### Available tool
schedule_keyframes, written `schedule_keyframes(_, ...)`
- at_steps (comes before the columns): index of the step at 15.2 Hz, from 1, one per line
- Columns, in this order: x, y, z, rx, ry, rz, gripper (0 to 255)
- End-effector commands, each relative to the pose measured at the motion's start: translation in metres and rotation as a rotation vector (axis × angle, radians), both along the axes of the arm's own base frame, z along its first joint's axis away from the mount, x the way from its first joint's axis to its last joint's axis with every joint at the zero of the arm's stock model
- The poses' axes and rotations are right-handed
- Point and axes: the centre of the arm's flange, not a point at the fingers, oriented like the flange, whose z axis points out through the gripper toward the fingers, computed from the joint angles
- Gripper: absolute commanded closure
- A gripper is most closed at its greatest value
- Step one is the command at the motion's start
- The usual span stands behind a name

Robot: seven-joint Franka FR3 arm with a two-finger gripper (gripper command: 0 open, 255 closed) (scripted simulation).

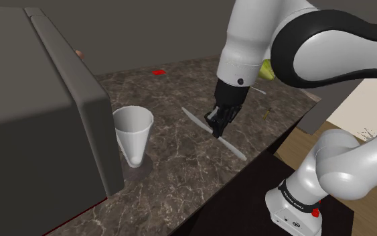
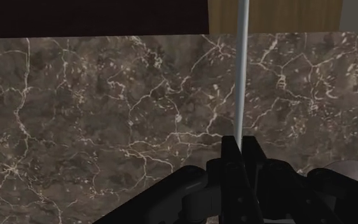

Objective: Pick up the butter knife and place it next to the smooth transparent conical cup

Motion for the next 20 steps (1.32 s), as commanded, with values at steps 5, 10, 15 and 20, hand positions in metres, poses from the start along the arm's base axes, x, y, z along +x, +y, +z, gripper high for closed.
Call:
schedule_keyframes(5,0.000,0.000,-0.032,0.000,-0.001,0.000,255)
schedule_keyframes(10,0.000,0.000,-0.059,0.000,-0.001,0.000,255)
schedule_keyframes(15,0.000,0.000,-0.085,0.000,-0.001,0.000,255)
schedule_keyframes(20,0.000,0.000,-0.111,0.000,-0.001,0.000,255)
